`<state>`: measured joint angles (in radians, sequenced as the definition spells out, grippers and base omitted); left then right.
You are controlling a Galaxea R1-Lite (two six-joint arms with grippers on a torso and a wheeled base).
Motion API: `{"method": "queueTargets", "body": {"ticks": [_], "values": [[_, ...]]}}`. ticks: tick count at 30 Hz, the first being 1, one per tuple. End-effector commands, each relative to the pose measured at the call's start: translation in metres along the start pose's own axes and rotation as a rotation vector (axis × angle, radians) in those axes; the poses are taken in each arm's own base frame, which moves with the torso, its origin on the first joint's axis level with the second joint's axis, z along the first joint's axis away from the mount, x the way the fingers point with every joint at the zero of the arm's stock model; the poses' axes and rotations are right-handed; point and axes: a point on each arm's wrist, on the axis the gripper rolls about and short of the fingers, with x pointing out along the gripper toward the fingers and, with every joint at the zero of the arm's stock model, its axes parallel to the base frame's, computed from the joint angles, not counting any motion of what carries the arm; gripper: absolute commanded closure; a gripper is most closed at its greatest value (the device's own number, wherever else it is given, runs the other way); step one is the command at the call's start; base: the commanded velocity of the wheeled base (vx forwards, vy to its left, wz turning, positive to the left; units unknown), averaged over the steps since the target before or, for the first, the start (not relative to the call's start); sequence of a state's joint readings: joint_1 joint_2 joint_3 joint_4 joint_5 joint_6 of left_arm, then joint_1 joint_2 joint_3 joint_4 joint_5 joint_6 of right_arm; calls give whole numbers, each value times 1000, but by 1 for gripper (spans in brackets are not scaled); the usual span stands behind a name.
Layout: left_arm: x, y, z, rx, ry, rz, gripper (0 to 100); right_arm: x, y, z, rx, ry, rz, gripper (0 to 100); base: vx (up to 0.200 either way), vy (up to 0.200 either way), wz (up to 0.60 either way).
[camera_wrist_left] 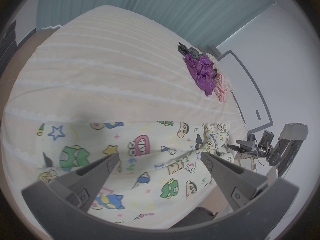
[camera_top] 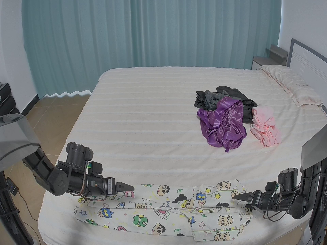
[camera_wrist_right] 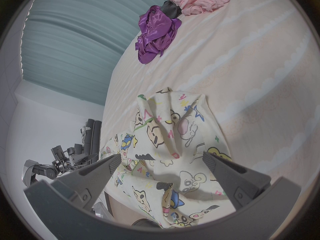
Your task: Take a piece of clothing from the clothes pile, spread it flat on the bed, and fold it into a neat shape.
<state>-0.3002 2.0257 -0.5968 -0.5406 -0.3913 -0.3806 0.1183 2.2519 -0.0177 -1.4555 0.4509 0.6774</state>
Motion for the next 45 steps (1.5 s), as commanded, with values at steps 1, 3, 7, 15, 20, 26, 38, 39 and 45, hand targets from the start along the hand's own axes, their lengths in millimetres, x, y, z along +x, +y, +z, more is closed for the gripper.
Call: {"method": "queueTargets", "body": {"ticks": [1, 3, 7, 15, 20, 26, 38, 39, 45], "values": [[22, -16, -14, 19, 42, 13, 0, -1, -2, -4, 9, 19, -14, 0, 0, 0, 0], [25, -16, -16, 20, 46, 25, 0, -1, -2, -4, 9, 18, -15, 0, 0, 0, 0], [33, -17, -23, 21, 68, 49, 0, -1, -2, -4, 7, 19, -12, 0, 0, 0, 0], [44, -24, -25, 41, 40, 51, 0, -1, -2, -5, 7, 21, -12, 0, 0, 0, 0], [59, -27, -18, 18, 5, 43, 0, -1, -2, -5, 7, 21, -12, 0, 0, 0, 0], [65, -35, -31, -2, 29, 67, 0, 0, -3, -5, 7, 23, -14, 0, 0, 0, 0], [33, -31, -53, -8, 57, 133, 0, 0, -3, -5, 7, 20, -15, 0, 0, 0, 0], [33, -29, -54, -9, 53, 157, 0, 0, -3, -5, 7, 20, -15, 0, 0, 0, 0], [30, -23, -57, -26, 74, 243, 0, 0, -3, -5, 8, 21, -16, 0, 0, 0, 0]]}}
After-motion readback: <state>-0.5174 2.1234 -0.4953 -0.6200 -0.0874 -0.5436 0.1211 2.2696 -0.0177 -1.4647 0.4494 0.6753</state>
